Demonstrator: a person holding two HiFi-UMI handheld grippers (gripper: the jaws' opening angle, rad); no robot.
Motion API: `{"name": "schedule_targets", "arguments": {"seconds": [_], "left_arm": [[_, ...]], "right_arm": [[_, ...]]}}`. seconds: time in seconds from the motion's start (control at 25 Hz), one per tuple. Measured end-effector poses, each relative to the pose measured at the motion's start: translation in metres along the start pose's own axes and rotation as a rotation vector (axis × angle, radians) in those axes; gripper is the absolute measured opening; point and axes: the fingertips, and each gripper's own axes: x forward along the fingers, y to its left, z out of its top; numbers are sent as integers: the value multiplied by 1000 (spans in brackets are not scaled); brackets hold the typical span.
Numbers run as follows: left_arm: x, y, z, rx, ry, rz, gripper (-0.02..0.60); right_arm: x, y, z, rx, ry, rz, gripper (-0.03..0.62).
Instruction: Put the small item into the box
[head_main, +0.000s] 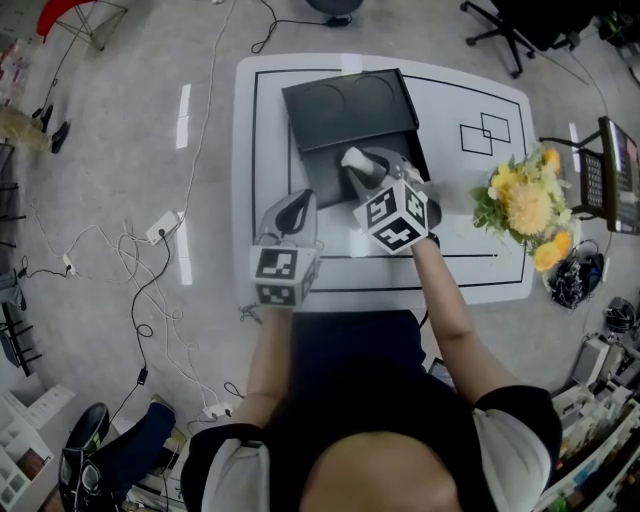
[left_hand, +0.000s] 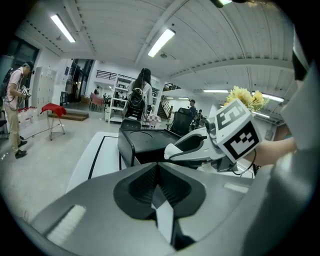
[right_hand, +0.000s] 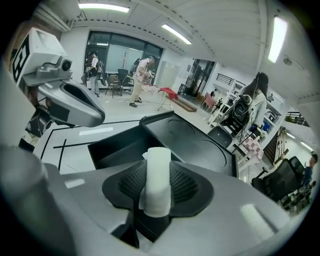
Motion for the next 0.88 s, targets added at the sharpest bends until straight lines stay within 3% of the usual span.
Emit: {"name": "schedule_targets", "arguments": {"seconds": [0.88], "left_arm": [[10, 9, -4, -22, 27, 13, 8]], "right_arm": [[34, 10, -15, -117, 168, 184, 138]]}}
